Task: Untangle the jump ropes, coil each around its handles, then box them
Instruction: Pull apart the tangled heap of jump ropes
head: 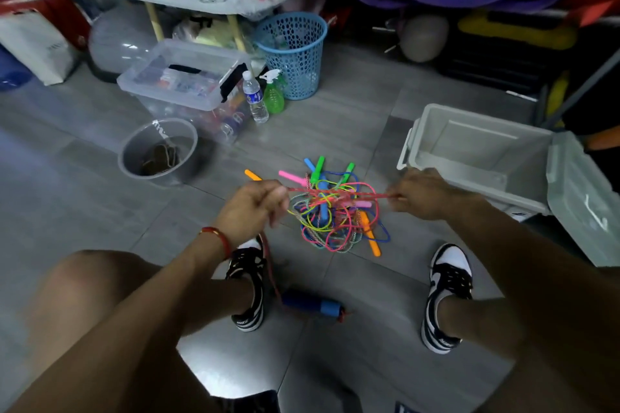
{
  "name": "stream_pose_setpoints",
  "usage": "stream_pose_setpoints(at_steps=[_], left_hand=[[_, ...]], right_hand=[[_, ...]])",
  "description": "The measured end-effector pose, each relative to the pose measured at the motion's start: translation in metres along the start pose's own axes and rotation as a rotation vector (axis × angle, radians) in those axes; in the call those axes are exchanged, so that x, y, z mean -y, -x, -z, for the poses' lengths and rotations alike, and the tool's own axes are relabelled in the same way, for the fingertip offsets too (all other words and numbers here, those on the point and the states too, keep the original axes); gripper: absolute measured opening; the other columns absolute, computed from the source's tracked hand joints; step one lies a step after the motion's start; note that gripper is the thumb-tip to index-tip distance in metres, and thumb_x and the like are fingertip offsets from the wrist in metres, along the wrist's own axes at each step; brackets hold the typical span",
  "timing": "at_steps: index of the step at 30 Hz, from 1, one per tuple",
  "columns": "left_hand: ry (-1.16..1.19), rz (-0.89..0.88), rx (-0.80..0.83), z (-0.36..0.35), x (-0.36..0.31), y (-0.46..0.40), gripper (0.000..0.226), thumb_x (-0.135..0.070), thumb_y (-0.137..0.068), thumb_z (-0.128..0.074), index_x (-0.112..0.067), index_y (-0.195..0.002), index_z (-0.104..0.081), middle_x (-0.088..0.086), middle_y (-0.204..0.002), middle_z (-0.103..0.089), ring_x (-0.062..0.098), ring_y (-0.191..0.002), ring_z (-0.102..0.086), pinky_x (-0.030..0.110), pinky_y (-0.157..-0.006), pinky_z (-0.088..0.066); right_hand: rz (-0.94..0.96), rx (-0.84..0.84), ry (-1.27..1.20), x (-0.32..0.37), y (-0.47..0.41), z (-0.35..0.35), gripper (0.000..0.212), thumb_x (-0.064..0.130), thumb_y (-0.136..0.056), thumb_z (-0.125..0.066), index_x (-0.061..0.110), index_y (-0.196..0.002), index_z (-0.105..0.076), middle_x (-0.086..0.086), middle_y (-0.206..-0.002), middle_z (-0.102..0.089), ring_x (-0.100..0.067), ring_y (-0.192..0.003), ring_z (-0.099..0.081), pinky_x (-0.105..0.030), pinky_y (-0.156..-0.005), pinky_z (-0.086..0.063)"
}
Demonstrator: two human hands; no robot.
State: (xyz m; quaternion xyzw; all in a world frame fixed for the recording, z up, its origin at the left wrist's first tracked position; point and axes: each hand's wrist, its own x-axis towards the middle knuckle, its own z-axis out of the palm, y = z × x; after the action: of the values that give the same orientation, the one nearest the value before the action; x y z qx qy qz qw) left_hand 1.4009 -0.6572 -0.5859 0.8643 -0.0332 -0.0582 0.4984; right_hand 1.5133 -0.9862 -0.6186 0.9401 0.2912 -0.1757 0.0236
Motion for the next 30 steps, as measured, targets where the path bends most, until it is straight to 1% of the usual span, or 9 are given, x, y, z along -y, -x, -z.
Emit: stream_pose_setpoints(at_steps=[4, 7, 9, 11, 13, 16, 21, 24, 30], left_hand=[[-0.375, 0.233, 0.007, 0.03, 0.012, -0.001, 0.029, -0.02, -0.098, -0.055, -0.012, -0.077, -0.073, 0.005, -0.078, -0.075, 0.002, -0.062, -0.062, 0.014, -0.069, -0.048], [-0.771, 0.412, 0.231, 0.018, 0.024, 0.008, 0.028, -0.026, -0.1, -0.055, -0.01, -0.118, -0.07, 0.008, -0.125, -0.068, 0.021, -0.112, -0.063, 0.02, -0.092, -0.044], [-0.559, 0.254, 0.194, -0.005, 0.013, 0.012, 0.051, -0.032, -0.097, -0.063, -0.012, -0.142, -0.051, 0.007, -0.144, -0.053, 0.015, -0.131, -0.052, 0.021, -0.105, -0.038], [-0.155, 0.041, 0.162, -0.031, -0.009, 0.01, 0.061, -0.019, -0.093, -0.069, -0.01, -0.147, -0.042, 0.003, -0.142, -0.054, -0.012, -0.122, -0.051, 0.006, -0.096, -0.038], [-0.022, -0.04, 0.12, -0.052, -0.025, 0.004, 0.059, -0.02, -0.092, -0.071, -0.011, -0.143, -0.044, -0.002, -0.121, -0.067, -0.013, -0.107, -0.058, 0.004, -0.087, -0.04], [-0.122, -0.092, -0.031, -0.058, -0.028, -0.002, 0.05, -0.032, -0.086, -0.076, -0.01, -0.121, -0.05, -0.009, -0.086, -0.063, 0.004, -0.081, -0.06, 0.022, -0.077, -0.044], [-0.352, -0.32, -0.027, -0.043, -0.011, -0.009, 0.045, -0.05, -0.09, -0.066, -0.023, -0.124, -0.061, -0.004, -0.114, -0.055, 0.01, -0.107, -0.054, 0.03, -0.099, -0.044], [-0.381, -0.441, 0.098, -0.047, -0.006, -0.009, 0.04, -0.045, -0.1, -0.048, -0.017, -0.079, -0.068, -0.011, -0.081, -0.058, 0.008, -0.083, -0.054, 0.042, -0.084, -0.046], [-0.605, -0.398, -0.081, 0.009, 0.01, -0.018, 0.039, -0.04, -0.099, -0.046, -0.016, -0.078, -0.068, 0.001, -0.095, -0.057, 0.027, -0.082, -0.055, 0.037, -0.078, -0.044]], right_hand=[[-0.111, -0.01, -0.302, -0.023, 0.004, 0.003, 0.029, 0.037, -0.102, -0.051, 0.029, -0.077, -0.063, -0.001, -0.088, -0.069, -0.025, -0.091, -0.063, -0.036, -0.084, -0.048], [0.064, -0.266, -0.577, 0.002, 0.006, 0.044, 0.031, 0.03, -0.102, -0.056, 0.025, -0.072, -0.063, 0.004, -0.064, -0.067, -0.011, -0.063, -0.067, -0.035, -0.068, -0.054], [0.2, -0.32, -0.604, 0.035, 0.012, 0.069, 0.024, 0.03, -0.1, -0.059, 0.017, -0.082, -0.068, 0.009, -0.061, -0.065, 0.0, -0.057, -0.063, -0.023, -0.063, -0.049], [0.303, -0.303, -0.457, 0.065, 0.018, 0.081, 0.025, 0.037, -0.1, -0.059, 0.018, -0.089, -0.07, 0.009, -0.066, -0.063, -0.004, -0.064, -0.058, -0.024, -0.062, -0.042], [0.312, -0.265, -0.291, 0.081, 0.021, 0.078, 0.027, 0.045, -0.1, -0.055, 0.024, -0.09, -0.068, 0.004, -0.074, -0.063, -0.011, -0.069, -0.053, -0.029, -0.063, -0.035], [0.309, -0.213, -0.227, 0.084, 0.019, 0.067, 0.027, 0.049, -0.1, -0.051, 0.028, -0.084, -0.06, 0.004, -0.072, -0.056, -0.023, -0.077, -0.059, -0.03, -0.065, -0.033], [0.355, -0.161, -0.259, 0.084, 0.022, 0.056, 0.032, 0.051, -0.1, -0.049, 0.026, -0.086, -0.061, 0.007, -0.065, -0.053, -0.015, -0.067, -0.054, -0.033, -0.062, -0.042], [0.342, -0.163, -0.273, 0.083, 0.024, 0.045, 0.031, 0.052, -0.099, -0.052, 0.026, -0.086, -0.064, 0.009, -0.063, -0.051, -0.007, -0.064, -0.048, -0.028, -0.06, -0.038], [0.117, -0.173, -0.182, 0.001, 0.02, -0.006, 0.031, 0.051, -0.098, -0.051, 0.024, -0.096, -0.066, 0.002, -0.092, -0.063, -0.022, -0.096, -0.063, -0.035, -0.08, -0.041]])
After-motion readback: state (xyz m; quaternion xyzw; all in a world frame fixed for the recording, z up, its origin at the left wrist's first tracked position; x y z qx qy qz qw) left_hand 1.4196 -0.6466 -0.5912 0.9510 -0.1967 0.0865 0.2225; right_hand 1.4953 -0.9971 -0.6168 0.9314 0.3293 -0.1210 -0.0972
